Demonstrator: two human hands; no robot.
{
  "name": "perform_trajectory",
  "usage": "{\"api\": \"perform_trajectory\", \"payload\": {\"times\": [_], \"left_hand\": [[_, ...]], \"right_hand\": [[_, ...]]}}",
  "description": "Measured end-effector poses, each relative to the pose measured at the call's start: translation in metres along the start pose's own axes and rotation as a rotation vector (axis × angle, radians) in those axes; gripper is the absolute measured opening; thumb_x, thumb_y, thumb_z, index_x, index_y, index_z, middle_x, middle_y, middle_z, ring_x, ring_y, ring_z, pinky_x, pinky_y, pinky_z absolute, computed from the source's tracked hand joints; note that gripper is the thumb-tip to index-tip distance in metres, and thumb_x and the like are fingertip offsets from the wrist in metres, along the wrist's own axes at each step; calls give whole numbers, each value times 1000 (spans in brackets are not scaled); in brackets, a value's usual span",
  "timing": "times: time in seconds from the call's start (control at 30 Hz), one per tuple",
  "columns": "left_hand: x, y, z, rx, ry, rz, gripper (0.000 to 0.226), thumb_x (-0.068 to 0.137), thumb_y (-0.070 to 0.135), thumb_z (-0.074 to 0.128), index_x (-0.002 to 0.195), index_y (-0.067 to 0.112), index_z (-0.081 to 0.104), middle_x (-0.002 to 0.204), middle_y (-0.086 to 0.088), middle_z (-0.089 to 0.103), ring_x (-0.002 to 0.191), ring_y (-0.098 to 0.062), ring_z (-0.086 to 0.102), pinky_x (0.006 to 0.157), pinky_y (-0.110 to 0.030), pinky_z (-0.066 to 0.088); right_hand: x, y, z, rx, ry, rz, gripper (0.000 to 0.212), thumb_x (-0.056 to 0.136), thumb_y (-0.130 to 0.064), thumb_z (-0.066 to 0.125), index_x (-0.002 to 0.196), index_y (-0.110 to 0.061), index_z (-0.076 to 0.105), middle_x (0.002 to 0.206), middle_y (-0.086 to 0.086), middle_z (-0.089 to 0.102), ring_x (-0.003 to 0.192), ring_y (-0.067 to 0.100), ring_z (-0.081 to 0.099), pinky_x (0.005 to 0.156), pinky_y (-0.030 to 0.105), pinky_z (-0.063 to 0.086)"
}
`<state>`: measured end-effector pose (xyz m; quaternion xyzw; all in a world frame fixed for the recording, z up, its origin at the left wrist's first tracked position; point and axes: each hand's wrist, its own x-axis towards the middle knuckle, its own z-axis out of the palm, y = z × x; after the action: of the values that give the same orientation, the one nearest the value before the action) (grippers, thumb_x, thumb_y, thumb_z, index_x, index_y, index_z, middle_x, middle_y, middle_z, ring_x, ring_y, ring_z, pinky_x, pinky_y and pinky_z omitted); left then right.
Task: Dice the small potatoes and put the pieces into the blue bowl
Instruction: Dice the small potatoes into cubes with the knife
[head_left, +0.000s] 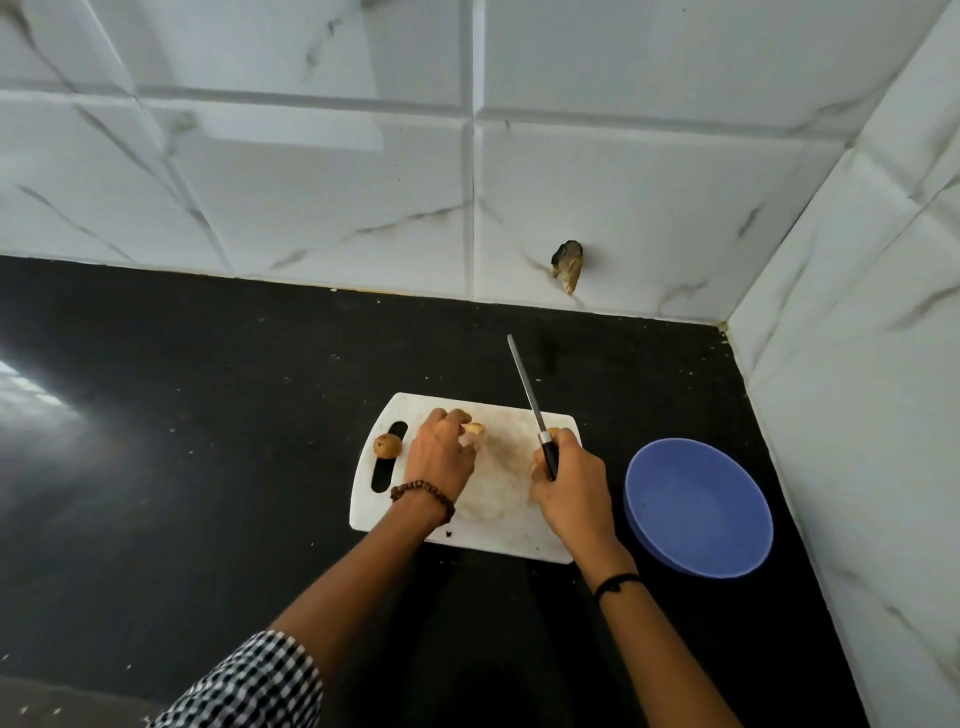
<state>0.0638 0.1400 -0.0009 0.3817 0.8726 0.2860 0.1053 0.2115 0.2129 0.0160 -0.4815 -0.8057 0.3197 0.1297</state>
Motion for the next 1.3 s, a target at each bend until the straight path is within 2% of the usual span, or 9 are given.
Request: {"api": "perform_trajectory", "payload": {"times": [0.13, 0.4, 0.57, 0.73, 0.87, 0.97, 1.03, 1.17, 1.3], "left_hand": [[12, 5, 0, 36, -52, -38, 42, 90, 28, 64, 129, 19, 55, 122, -2, 53, 101, -17, 59, 84, -26, 49], [23, 5, -1, 95, -66, 6, 24, 94, 25, 58, 113, 13, 68, 115, -7, 57, 98, -21, 60, 85, -29, 50], [3, -5, -2, 21, -55, 102, 21, 91, 20, 62, 111, 14, 69, 106, -3, 61, 95, -14, 60, 83, -18, 45], [-22, -23, -8, -75, -123, 150, 15, 85, 15, 70, 99, 16, 74, 98, 0, 63, 84, -10, 62, 83, -23, 54], [-29, -28, -17, -176, -183, 130, 15, 82, 19, 73, 97, 16, 74, 99, 2, 64, 84, -8, 63, 84, -24, 55], [-26, -30, -22, -215, -200, 99, 14, 81, 18, 75, 94, 15, 74, 96, 2, 68, 84, -5, 64, 85, -23, 55], [-23, -33, -24, -251, -204, 74, 12, 79, 14, 76, 91, 15, 74, 91, 4, 71, 82, -2, 65, 84, -24, 56], [-17, -38, -26, -267, -275, 40, 32, 80, 11, 75, 110, 17, 67, 99, 3, 69, 87, -3, 64, 86, -19, 53], [-12, -45, -27, -202, -336, 118, 36, 85, 9, 69, 120, 18, 65, 105, 1, 65, 89, -3, 59, 85, -12, 46]], "right_hand": [[2, -4, 3, -14, -27, 4, 23, 99, -22, 62, 120, -18, 55, 113, 2, 65, 105, 18, 65, 90, 32, 57], [3, -3, 5, -18, -58, 10, 21, 98, -26, 62, 116, -20, 53, 110, 3, 64, 104, 19, 65, 88, 33, 57], [-6, -7, 10, -1, -87, 33, 37, 98, -25, 63, 132, -18, 50, 117, 4, 64, 110, 19, 64, 95, 32, 55], [-17, -13, 24, 15, -148, 49, 29, 96, -34, 63, 120, -21, 54, 107, 1, 64, 101, 19, 63, 85, 34, 56], [-29, -19, 30, 60, -161, 32, 23, 96, -31, 65, 115, -19, 57, 99, -6, 62, 85, 5, 59, 67, 13, 44], [-36, -27, 32, 76, -162, 22, 18, 97, -32, 64, 108, -21, 55, 89, -10, 58, 76, 2, 56, 58, 10, 41], [-39, -32, 32, 89, -161, 31, 17, 96, -32, 65, 104, -22, 54, 87, -8, 59, 76, 3, 57, 59, 10, 42], [-46, -36, 32, 118, -127, 75, 16, 95, -31, 67, 98, -23, 54, 90, -5, 62, 82, 7, 61, 73, 18, 52], [-56, -34, 33, 130, -89, 129, 19, 94, -30, 68, 88, -29, 50, 87, -7, 61, 80, 7, 63, 69, 21, 54]]}}
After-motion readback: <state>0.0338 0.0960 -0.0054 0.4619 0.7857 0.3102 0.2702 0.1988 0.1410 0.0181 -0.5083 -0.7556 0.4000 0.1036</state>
